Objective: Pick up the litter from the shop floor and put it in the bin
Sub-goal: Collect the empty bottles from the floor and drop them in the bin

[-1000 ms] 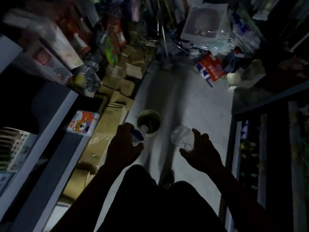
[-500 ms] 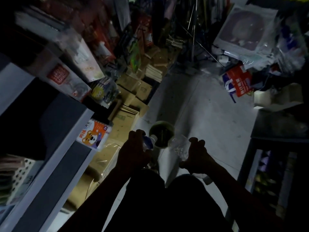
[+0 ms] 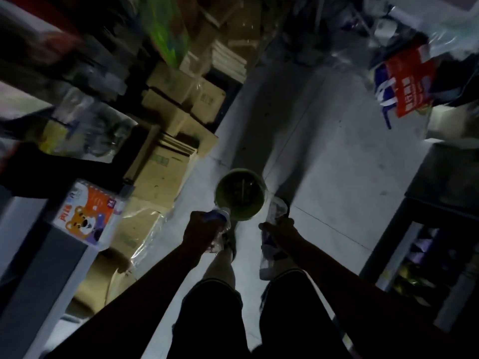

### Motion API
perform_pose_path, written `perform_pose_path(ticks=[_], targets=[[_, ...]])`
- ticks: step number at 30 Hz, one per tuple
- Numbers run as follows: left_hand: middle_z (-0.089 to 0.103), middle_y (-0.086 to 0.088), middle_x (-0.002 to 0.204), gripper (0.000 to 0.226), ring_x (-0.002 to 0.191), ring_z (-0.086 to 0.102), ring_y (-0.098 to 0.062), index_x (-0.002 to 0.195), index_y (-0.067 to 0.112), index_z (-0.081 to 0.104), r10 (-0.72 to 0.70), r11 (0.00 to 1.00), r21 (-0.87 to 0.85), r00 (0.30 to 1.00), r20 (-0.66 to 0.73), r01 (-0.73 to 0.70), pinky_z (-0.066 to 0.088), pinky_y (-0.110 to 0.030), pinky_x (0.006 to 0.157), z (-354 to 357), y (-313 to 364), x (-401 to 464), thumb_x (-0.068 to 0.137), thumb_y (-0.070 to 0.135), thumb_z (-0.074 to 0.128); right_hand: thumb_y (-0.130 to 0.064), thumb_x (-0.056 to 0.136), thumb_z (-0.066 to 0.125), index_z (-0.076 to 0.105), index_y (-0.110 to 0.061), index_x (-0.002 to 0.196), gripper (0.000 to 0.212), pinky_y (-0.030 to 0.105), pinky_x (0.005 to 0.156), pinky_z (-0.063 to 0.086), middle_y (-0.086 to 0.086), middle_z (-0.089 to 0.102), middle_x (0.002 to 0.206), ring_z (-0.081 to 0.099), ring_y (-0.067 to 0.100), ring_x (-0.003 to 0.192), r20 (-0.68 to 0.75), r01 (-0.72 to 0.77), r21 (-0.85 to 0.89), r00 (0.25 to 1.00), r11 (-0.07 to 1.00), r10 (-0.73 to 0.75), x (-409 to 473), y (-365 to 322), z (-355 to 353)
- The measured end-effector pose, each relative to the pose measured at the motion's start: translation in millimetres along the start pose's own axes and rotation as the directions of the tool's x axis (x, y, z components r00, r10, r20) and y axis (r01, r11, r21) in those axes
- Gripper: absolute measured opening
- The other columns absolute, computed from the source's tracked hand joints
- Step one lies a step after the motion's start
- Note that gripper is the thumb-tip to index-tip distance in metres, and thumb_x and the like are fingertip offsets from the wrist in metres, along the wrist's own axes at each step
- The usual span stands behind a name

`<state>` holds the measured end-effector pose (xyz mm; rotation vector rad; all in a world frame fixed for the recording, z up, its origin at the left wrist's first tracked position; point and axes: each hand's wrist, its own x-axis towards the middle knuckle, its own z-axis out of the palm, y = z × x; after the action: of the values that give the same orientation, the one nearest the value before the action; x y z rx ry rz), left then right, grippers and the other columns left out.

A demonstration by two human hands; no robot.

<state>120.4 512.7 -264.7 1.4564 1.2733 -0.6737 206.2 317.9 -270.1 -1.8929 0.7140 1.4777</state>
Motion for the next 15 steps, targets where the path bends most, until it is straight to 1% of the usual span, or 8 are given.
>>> perform_pose_path(ticks=[2, 4, 6, 8, 9, 11, 13, 15], targets=[[0.064, -0.013, 0.059, 0.017, 0.052, 0.059, -0.025, 0.076, 0.004, 0.074, -0.026, 0.996, -0.088, 0.999, -0.029, 0.023, 0.047, -0.034, 0.057, 21, -7, 38, 0.07, 0.016, 0.083, -0.02, 0.093, 0.069, 0.049, -0.004, 0.097, 0.026, 0.045, 0.067, 0.06, 0.009, 0.055, 0.076, 0.056, 0.021, 0.061, 0.036, -0.045, 0.057, 0.998, 0.997, 0.043, 52, -3, 6], [0.072, -0.014, 0.072, 0.015, 0.066, 0.068, -0.029, 0.078, 0.011, 0.075, -0.059, 0.985, -0.166, 0.996, -0.063, 0.048, 0.054, -0.038, 0.065, 44, -18, 79, 0.07, 0.014, 0.087, -0.02, 0.093, 0.068, 0.057, -0.002, 0.08, 0.025, 0.058, 0.082, 0.057, 0.01, 0.06, 0.059, 0.061, 0.026, 0.055, 0.089, -0.09, 0.084, 0.993, 0.992, 0.083, 107, 0, 14], [0.074, -0.013, 0.089, 0.043, 0.08, 0.071, -0.03, 0.094, 0.015, 0.071, -0.13, 0.967, -0.231, 0.988, -0.087, 0.107, 0.056, -0.036, 0.067, 64, -31, 125, 0.06, 0.028, 0.093, -0.03, 0.093, 0.067, 0.06, -0.007, 0.077, 0.029, 0.053, 0.079, 0.059, 0.006, 0.062, 0.056, 0.064, 0.024, 0.054, 0.135, -0.098, 0.048, 0.987, 0.994, 0.091, 157, -1, 23], [0.071, -0.013, 0.105, 0.09, 0.089, 0.071, -0.03, 0.115, 0.014, 0.062, -0.2, 0.953, -0.252, 0.975, -0.101, 0.17, 0.056, -0.034, 0.066, 83, -42, 168, 0.039, 0.049, 0.094, -0.039, 0.095, 0.064, 0.062, -0.01, 0.09, 0.029, 0.041, 0.072, 0.057, 0.005, 0.066, 0.069, 0.068, 0.023, 0.067, 0.163, -0.084, -0.006, 0.983, 0.996, 0.084, 202, -5, 32], [0.07, -0.013, 0.11, 0.097, 0.091, 0.072, -0.031, 0.119, 0.015, 0.059, -0.201, 0.947, -0.275, 0.975, -0.094, 0.168, 0.056, -0.033, 0.065, 87, -45, 186, 0.036, 0.051, 0.094, -0.042, 0.095, 0.063, 0.062, -0.011, 0.098, 0.031, 0.04, 0.073, 0.058, 0.006, 0.067, 0.077, 0.069, 0.023, 0.074, 0.178, -0.069, -0.017, 0.982, 0.997, 0.071, 215, -11, 35], [0.068, -0.012, 0.115, 0.088, 0.094, 0.073, -0.03, 0.116, 0.024, 0.058, -0.19, 0.933, -0.326, 0.978, -0.084, 0.153, 0.061, -0.037, 0.068, 100, -52, 226, 0.042, 0.047, 0.098, -0.045, 0.094, 0.064, 0.063, -0.011, 0.116, 0.041, 0.037, 0.08, 0.059, 0.013, 0.069, 0.092, 0.067, 0.019, 0.079, 0.243, -0.052, -0.016, 0.968, 0.998, 0.055, 248, -20, 41], [0.065, -0.006, 0.123, 0.08, 0.103, 0.071, -0.028, 0.109, 0.038, 0.057, -0.137, 0.924, -0.369, 0.988, -0.074, 0.1, 0.061, -0.046, 0.082, 110, -60, 262, 0.042, 0.048, 0.099, -0.038, 0.097, 0.061, 0.056, -0.007, 0.135, 0.048, 0.02, 0.072, 0.056, 0.02, 0.066, 0.104, 0.06, 0.013, 0.078, 0.294, -0.017, 0.032, 0.956, 0.999, 0.007, 276, -27, 46], [0.061, 0.0, 0.13, 0.076, 0.114, 0.065, -0.024, 0.111, 0.043, 0.057, -0.075, 0.921, -0.385, 0.997, -0.025, 0.06, 0.058, -0.046, 0.09, 114, -64, 282, 0.046, 0.046, 0.095, -0.038, 0.099, 0.058, 0.047, -0.014, 0.141, 0.05, 0.027, 0.079, 0.052, 0.003, 0.06, 0.104, 0.058, 0.015, 0.09, 0.285, 0.119, 0.005, 0.951, 0.993, -0.116, 298, -26, 46]])
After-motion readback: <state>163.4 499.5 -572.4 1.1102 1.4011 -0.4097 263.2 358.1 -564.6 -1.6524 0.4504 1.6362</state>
